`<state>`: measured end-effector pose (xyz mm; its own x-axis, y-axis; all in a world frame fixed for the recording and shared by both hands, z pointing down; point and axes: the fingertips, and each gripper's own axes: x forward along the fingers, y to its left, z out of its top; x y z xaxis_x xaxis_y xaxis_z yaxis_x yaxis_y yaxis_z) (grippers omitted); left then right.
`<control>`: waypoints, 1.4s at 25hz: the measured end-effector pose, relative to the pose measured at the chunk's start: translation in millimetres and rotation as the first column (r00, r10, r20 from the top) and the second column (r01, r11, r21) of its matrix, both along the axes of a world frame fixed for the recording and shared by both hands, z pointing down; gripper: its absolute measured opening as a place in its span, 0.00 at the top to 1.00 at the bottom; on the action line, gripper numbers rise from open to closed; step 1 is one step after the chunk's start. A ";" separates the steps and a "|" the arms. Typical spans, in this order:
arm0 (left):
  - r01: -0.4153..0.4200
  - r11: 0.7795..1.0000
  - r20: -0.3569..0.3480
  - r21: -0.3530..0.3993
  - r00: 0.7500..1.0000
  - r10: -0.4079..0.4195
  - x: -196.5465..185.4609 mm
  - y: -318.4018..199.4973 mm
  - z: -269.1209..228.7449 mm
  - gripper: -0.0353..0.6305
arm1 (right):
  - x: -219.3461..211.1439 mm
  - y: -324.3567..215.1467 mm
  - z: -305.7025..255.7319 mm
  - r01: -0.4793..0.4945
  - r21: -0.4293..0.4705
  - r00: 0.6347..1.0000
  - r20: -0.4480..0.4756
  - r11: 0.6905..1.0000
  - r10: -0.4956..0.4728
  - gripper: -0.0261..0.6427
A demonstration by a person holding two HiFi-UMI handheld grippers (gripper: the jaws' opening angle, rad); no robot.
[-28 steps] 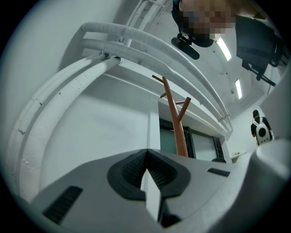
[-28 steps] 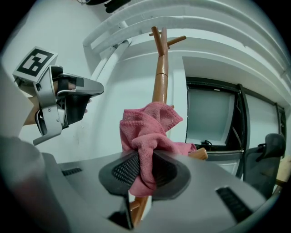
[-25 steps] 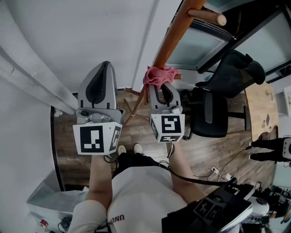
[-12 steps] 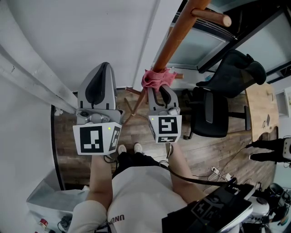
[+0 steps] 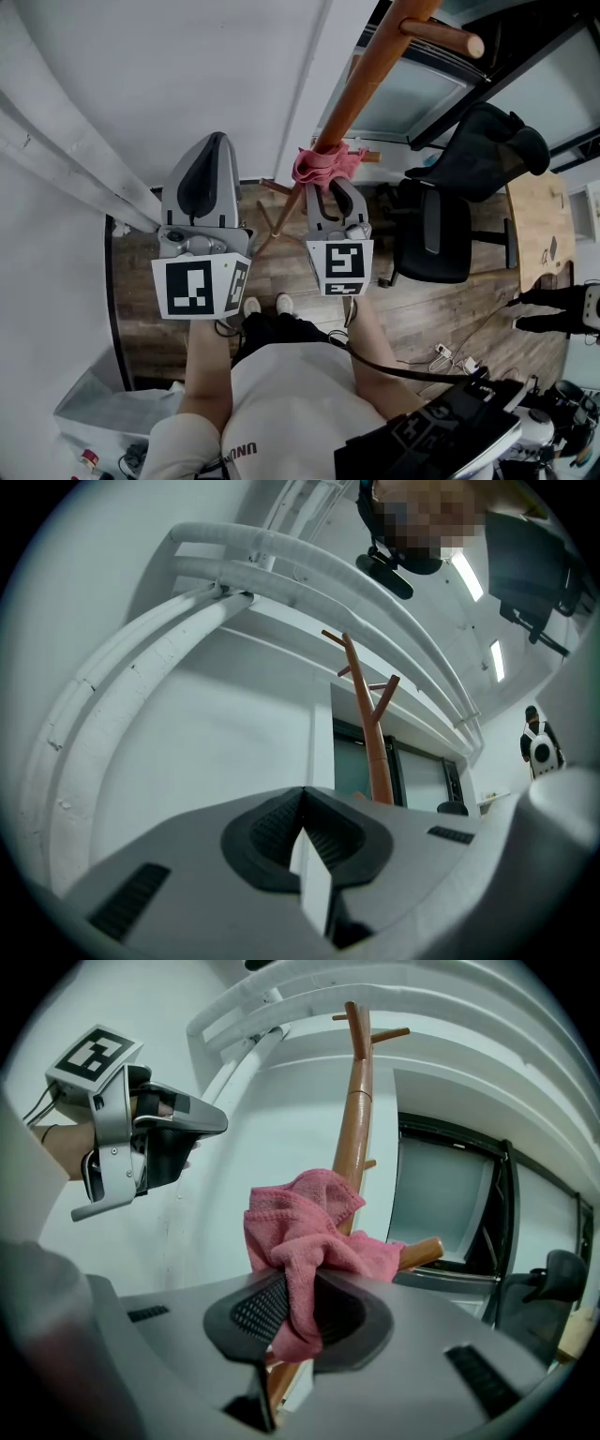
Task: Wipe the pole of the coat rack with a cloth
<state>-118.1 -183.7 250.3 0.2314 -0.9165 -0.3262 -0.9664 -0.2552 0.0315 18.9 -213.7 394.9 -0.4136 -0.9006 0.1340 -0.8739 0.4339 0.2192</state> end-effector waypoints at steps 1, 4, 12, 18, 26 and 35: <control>0.001 1.000 -0.001 -0.002 1.000 -0.001 -0.5 0.0 0.7 0.93 | 0.4 0.3 0.9 0.000 0.000 1.000 -0.007 1.000 0.000 0.85; 0.002 1.000 -0.005 -0.009 1.000 -0.002 -1.3 -0.4 3.0 0.93 | 1.6 0.2 3.6 -0.002 -0.002 1.000 -0.027 1.000 0.002 0.85; 0.001 1.000 -0.009 -0.031 1.000 -0.001 -3.3 1.0 13.5 0.93 | 5.7 2.3 13.8 0.001 0.005 0.994 -0.110 1.000 0.000 0.85; 0.000 0.999 -0.016 -0.049 1.000 -0.001 -4.4 -1.2 20.4 0.93 | 7.6 -0.5 22.7 0.010 -0.033 0.995 -0.101 0.999 -0.014 0.85; 0.003 0.997 -0.020 -0.077 1.000 -0.004 -6.3 -0.3 28.8 0.93 | 7.5 0.1 29.9 0.047 -0.097 0.998 -0.037 0.994 -0.050 0.85; -0.004 0.995 -0.024 -0.098 1.000 0.002 -7.3 -2.3 34.3 0.93 | 13.7 -2.5 40.3 0.071 -0.186 0.997 0.050 0.980 -0.063 0.85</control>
<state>-125.5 -186.0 284.5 0.2271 -0.9437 -0.2406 -0.9644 -0.2524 0.0794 32.6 -216.3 435.2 -0.4814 -0.8310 0.2787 -0.8483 0.5218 0.0906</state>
